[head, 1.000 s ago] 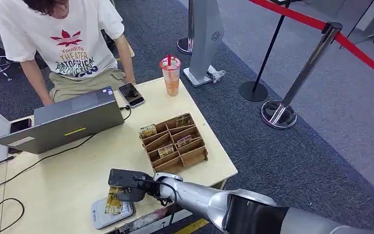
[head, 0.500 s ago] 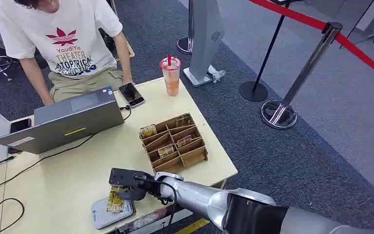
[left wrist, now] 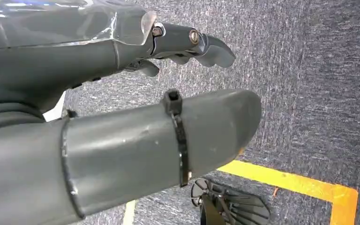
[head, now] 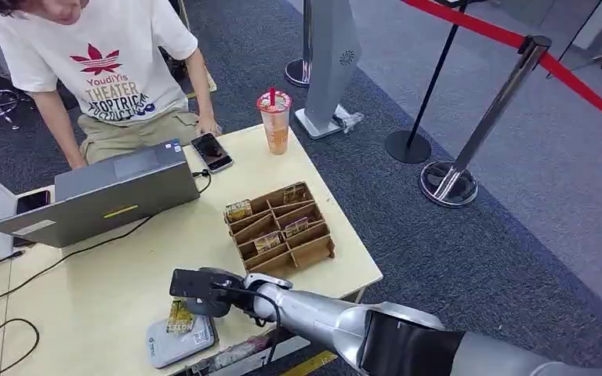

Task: Pass the card to the sensor for recognition and then transmit it.

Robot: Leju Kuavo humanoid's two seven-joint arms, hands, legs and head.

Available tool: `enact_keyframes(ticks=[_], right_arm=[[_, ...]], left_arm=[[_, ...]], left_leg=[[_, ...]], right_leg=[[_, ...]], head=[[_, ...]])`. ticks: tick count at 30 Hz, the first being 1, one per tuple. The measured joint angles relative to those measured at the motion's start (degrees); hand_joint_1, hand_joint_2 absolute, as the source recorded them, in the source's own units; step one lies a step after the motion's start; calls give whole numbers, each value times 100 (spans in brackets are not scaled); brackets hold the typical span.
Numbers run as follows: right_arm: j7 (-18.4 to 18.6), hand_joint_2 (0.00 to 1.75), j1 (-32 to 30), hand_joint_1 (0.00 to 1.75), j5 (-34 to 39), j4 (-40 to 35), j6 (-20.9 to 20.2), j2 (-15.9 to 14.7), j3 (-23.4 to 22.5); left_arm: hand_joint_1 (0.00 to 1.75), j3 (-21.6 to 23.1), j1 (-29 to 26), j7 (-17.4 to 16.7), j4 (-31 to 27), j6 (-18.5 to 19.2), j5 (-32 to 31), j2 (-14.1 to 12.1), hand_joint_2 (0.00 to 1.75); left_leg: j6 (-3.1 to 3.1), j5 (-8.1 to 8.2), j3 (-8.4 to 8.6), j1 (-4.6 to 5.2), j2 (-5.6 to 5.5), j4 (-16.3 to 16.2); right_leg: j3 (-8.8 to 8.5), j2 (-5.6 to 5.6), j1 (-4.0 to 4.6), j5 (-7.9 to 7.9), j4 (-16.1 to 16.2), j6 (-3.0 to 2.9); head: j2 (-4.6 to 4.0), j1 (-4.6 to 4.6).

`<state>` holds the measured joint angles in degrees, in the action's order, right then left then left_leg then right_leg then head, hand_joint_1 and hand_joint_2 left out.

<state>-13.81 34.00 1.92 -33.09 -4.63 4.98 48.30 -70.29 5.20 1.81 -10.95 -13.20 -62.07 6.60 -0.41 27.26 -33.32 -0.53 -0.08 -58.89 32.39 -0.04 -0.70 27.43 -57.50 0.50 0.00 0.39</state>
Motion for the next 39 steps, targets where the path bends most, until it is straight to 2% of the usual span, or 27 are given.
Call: enact_keyframes(ticks=[9, 16, 21, 31, 39], right_arm=[[-7, 175, -27, 175, 241, -343, -112, -90, -72], [15, 175, -64, 175, 549, -831, -289, -267, -385], [-96, 175, -68, 175, 831, -1209, -444, -409, -671], [-238, 175, -106, 175, 1029, -2414, -330, -643, -1263], [-162, 175, -159, 175, 732, -3272, -120, -723, -1646]], left_arm=[[0, 0, 0, 26, 0, 11, -4, -2, 0], [0, 0, 0, 52, 0, 42, -31, -2, 0], [0, -2, 0, 74, 0, 39, -7, -9, 0], [0, -11, 5, 122, 0, 42, -6, -11, 0], [0, -11, 39, 122, 0, 57, -79, -11, 0]], left_leg=[[0, 0, 0, 0, 0, 0], [0, 0, 0, 1, 0, -1], [0, 0, -1, 1, 0, -1], [0, 0, 0, 0, 0, -1], [0, 0, 0, 1, 1, -1]], right_leg=[[1, 0, 0, 0, 0, 0], [2, 1, 0, 0, 0, 0], [2, 0, 0, -1, 0, 0], [3, 1, 0, -1, 0, 0], [3, 1, 0, -1, 0, 0]], head=[[0, 0], [0, 0], [0, 0], [0, 0], [0, 0]])
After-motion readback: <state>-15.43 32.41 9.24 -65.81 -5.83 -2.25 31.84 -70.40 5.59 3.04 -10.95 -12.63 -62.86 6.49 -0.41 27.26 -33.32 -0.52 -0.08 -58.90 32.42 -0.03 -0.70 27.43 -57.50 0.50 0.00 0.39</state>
